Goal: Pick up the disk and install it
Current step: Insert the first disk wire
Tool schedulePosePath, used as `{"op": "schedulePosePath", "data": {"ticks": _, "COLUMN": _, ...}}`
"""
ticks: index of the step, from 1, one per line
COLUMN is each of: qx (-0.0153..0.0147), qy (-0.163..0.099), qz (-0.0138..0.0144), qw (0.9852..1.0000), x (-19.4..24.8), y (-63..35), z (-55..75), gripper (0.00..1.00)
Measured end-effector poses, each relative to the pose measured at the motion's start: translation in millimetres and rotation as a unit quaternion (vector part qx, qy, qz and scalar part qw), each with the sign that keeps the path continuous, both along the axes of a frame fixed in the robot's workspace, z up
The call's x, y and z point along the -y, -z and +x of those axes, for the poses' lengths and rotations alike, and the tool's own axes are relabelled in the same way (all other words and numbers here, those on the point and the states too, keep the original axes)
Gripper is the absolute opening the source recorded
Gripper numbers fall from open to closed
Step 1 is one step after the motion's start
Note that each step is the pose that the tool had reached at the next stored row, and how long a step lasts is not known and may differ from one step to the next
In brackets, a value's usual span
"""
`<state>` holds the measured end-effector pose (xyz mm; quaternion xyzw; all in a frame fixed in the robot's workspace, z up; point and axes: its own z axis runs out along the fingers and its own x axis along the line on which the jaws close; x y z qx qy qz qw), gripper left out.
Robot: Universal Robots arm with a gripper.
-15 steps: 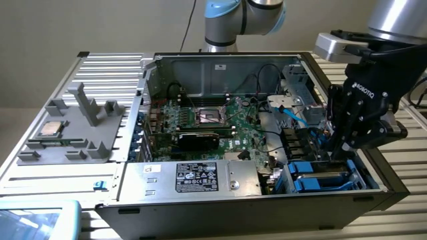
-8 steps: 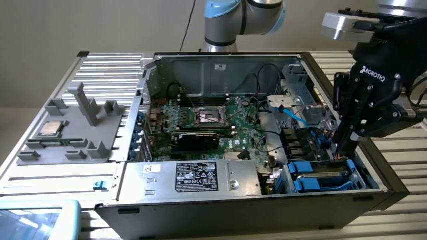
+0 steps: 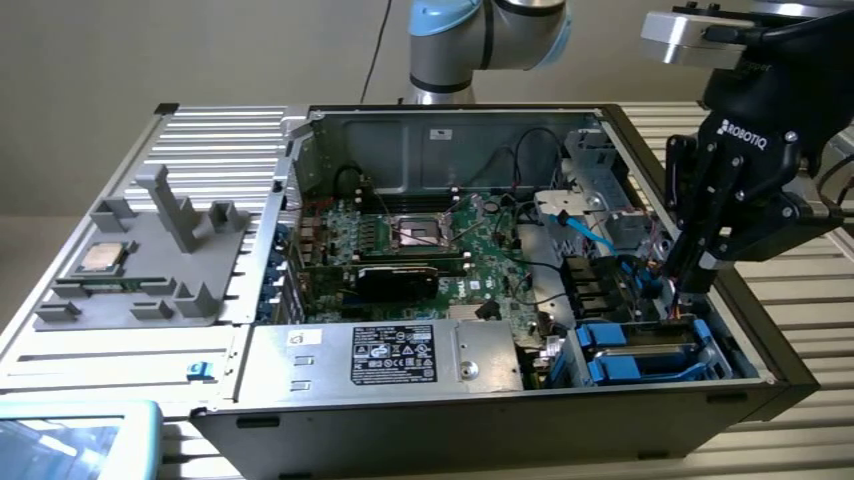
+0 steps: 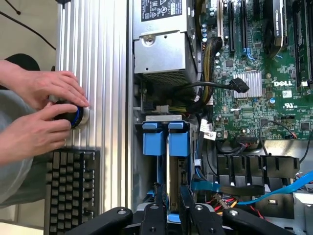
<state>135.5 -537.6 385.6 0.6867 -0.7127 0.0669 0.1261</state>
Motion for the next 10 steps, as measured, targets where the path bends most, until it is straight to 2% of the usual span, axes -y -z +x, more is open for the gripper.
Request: {"op": "schedulePosePath", "data": {"ticks": 10, "qx": 0.0000, "qy": 0.000, "qz": 0.0000, "qw": 1.0000, "x": 0.0, "y": 0.0, "z": 0.0, "gripper": 0.25}}
